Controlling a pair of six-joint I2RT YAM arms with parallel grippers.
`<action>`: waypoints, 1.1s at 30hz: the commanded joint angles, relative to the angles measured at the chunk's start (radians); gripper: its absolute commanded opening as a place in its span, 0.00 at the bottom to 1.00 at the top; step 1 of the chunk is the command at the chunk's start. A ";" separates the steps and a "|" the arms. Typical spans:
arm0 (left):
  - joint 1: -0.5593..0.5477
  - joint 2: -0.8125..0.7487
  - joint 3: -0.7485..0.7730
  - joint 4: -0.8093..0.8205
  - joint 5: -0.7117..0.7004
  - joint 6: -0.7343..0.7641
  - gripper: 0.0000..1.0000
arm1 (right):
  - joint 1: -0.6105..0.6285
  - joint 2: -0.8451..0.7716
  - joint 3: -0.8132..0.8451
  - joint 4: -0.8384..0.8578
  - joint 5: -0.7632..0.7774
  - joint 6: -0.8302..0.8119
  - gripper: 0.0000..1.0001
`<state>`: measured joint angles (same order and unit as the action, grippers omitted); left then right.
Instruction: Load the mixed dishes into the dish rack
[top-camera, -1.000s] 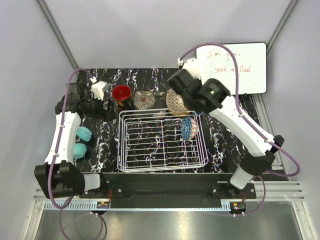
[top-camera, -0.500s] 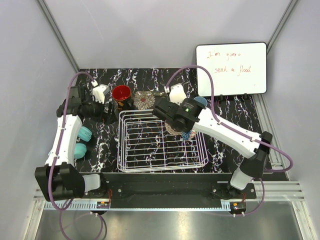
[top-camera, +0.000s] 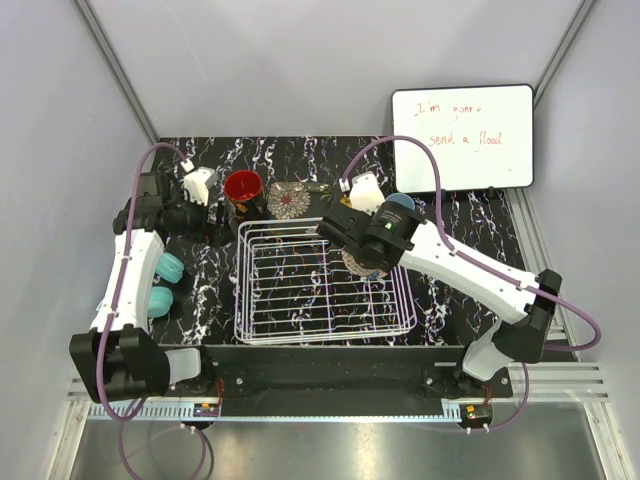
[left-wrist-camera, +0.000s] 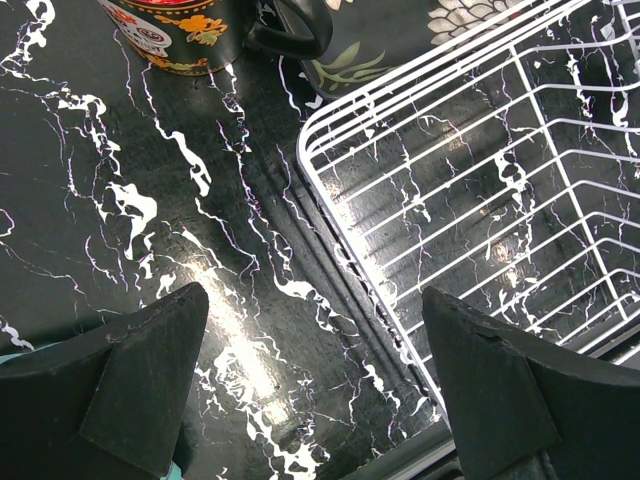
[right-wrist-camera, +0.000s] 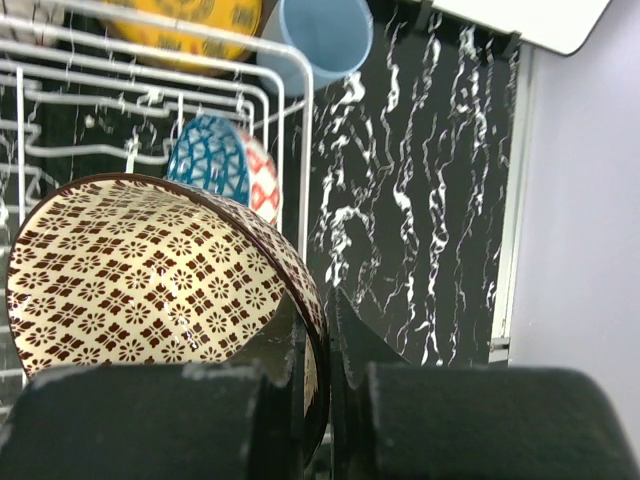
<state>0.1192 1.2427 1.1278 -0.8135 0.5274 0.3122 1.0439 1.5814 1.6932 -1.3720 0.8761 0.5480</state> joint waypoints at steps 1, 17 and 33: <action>0.004 -0.008 0.027 0.037 0.026 -0.030 0.91 | 0.008 -0.051 -0.010 -0.243 -0.032 0.032 0.00; 0.002 0.009 0.124 0.005 0.016 -0.007 0.90 | -0.171 0.212 0.693 -0.096 0.144 -0.244 0.00; 0.005 0.024 0.283 -0.128 -0.053 0.048 0.91 | -0.347 0.216 0.769 0.415 -0.380 -0.769 0.00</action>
<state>0.1192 1.2697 1.3602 -0.9085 0.5003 0.3431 0.7177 1.8030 2.4584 -1.1091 0.7570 -0.0738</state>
